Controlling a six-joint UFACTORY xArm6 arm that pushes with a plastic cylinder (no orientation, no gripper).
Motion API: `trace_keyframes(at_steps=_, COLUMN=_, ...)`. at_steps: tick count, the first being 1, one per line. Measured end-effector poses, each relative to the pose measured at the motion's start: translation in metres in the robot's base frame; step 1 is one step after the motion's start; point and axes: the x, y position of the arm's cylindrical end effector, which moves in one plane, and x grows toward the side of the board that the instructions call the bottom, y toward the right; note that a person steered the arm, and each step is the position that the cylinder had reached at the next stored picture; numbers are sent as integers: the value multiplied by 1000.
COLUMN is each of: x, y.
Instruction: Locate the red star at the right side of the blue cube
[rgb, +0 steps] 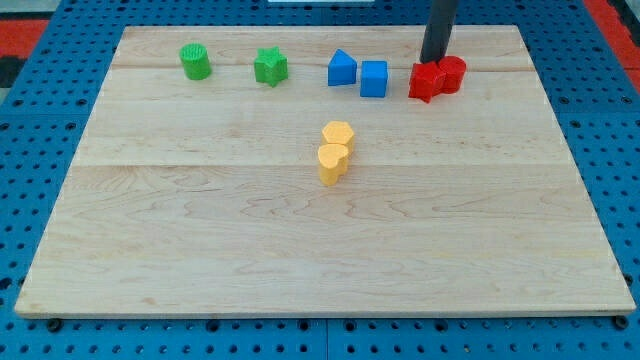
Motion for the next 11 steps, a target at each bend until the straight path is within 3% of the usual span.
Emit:
trace_keyframes(at_steps=2, x=25, y=27)
trace_keyframes(at_steps=5, x=53, y=24)
trace_keyframes(at_steps=7, x=60, y=-31)
trace_keyframes(at_steps=9, x=97, y=-41)
trace_keyframes(at_steps=11, x=73, y=-73)
